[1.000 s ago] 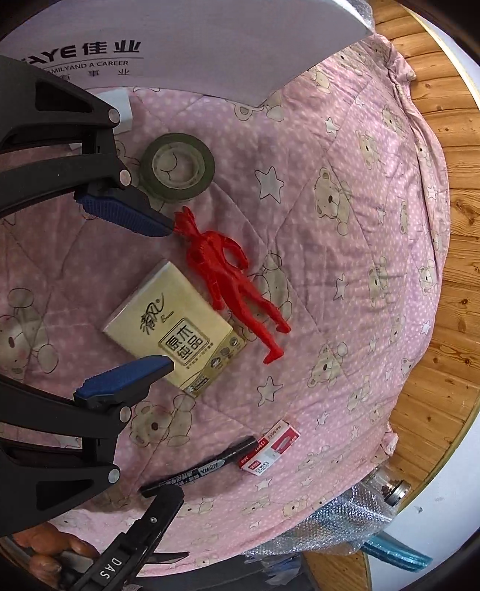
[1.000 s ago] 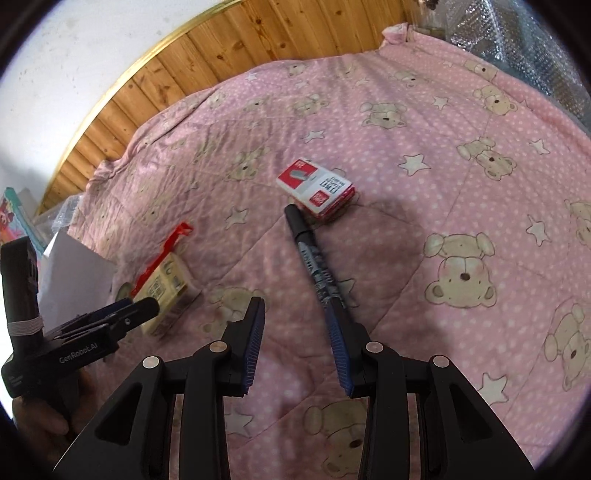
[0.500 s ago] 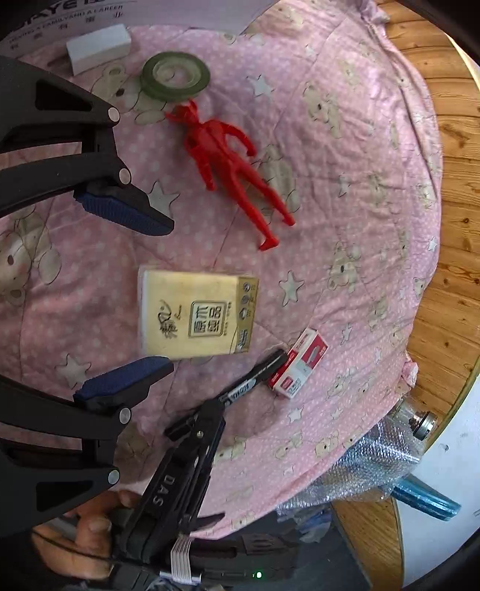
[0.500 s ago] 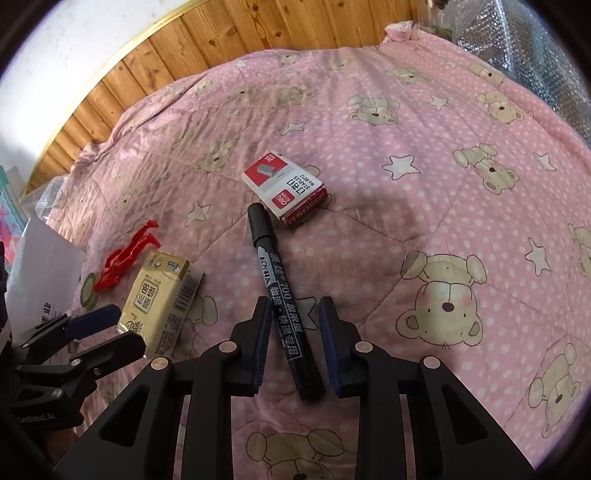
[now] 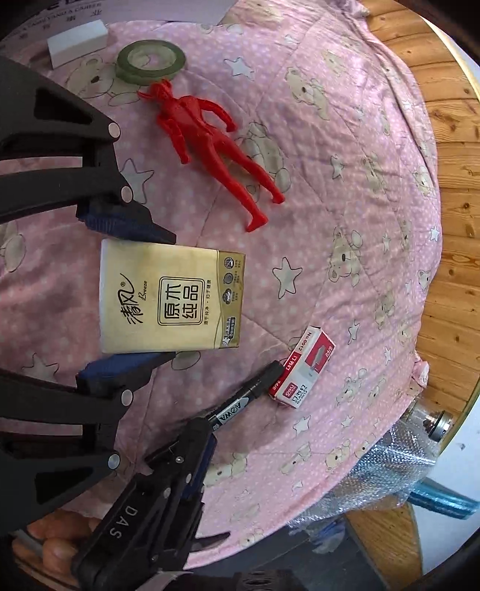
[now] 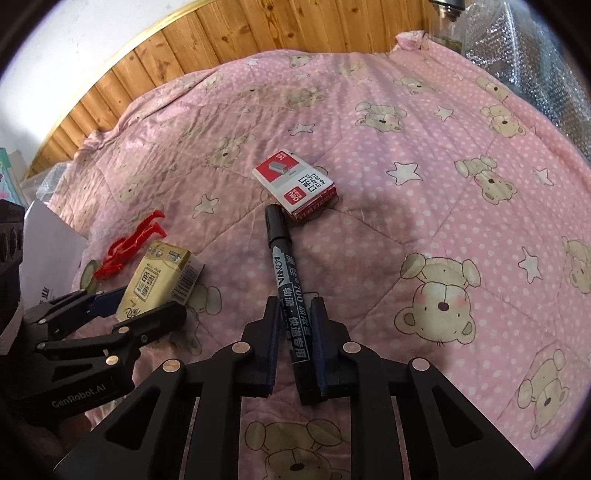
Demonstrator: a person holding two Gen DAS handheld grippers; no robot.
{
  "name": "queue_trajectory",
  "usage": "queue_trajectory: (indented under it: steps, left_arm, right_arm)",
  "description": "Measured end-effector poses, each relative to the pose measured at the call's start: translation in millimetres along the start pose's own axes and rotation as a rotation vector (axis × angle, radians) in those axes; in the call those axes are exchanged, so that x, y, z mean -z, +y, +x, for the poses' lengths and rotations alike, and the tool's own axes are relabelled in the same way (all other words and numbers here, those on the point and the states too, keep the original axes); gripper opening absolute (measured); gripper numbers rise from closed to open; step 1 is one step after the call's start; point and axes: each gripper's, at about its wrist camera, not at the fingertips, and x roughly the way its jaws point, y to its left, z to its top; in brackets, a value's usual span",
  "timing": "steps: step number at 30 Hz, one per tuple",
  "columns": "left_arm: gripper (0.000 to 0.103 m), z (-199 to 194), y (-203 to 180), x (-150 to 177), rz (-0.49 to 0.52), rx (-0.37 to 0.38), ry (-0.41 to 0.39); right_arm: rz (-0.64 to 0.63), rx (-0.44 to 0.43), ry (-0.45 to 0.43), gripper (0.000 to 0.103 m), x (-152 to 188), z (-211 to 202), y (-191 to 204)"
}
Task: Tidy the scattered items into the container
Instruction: 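Lift the marker in the right gripper and tissue pack in the left toward the white box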
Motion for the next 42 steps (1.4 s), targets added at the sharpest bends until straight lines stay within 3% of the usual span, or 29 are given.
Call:
queue_trajectory:
  steps: [6,8,11,20,42]
  left_arm:
    - [0.058,6,-12,4,0.047,-0.05,-0.02]
    - [0.054,7,-17,4,0.07,-0.067,-0.023]
    - [0.053,-5,-11,3,0.03,-0.02,-0.027]
    - [0.053,-48,-7,6,0.007,-0.008,-0.086]
    - [0.053,-138,30,44,-0.112,-0.049,-0.165]
  right_arm:
    - [-0.041,0.028,-0.003,0.02,2,10,7]
    - [-0.025,0.015,0.009,0.015,1,8,5]
    - [-0.018,-0.003,-0.002,0.014,2,-4,7]
    - [0.008,-0.091,-0.004,0.014,15,-24,30]
    - [-0.112,-0.167,-0.045,0.014,30,-78,122]
